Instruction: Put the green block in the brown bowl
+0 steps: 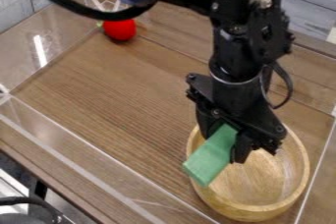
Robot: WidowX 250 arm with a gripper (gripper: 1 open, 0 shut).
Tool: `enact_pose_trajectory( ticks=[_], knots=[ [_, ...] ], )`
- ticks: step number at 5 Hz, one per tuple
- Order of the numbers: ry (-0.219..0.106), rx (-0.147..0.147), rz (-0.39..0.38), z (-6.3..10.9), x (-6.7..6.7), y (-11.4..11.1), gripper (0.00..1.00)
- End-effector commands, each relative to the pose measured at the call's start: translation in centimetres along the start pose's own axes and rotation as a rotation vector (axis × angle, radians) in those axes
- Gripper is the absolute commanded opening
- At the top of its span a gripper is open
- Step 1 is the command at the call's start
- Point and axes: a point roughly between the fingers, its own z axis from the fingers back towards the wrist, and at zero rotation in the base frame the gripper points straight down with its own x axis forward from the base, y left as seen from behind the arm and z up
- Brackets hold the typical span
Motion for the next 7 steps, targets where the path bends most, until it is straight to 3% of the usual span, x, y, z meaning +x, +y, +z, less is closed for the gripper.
enact_pose_trajectory(
  ticks=[1, 7],
  knots=[
    [-0.053, -0.008, 0.002, 1.06, 0.65, 0.41, 0.00],
    [-0.056, -0.014, -0.002, 0.97, 0.71, 0.79, 0.00]
  ],
)
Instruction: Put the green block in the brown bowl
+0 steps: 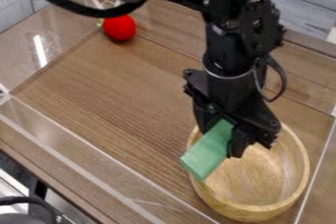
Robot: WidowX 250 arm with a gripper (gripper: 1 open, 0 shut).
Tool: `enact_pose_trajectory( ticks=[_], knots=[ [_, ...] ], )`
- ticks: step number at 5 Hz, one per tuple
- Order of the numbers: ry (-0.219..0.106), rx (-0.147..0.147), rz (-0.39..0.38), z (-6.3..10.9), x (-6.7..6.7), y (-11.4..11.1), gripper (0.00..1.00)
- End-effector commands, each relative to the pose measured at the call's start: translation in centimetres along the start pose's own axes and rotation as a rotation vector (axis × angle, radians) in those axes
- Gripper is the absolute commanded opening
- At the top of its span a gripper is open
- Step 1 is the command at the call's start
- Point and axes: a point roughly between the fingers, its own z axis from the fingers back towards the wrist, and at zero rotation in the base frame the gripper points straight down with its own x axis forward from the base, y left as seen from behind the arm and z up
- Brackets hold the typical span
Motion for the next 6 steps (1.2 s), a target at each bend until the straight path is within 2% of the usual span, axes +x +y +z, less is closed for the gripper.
enact_pose_trajectory(
  ticks=[1, 3, 6],
  knots=[
    [-0.032, -0.008, 0.006, 1.1, 0.6, -0.1, 1.00],
    [-0.021, -0.011, 0.010, 2.0, 1.2, -0.3, 1.00],
    [-0.024, -0.012, 0.032, 4.1, 3.6, -0.1, 1.00]
  ],
)
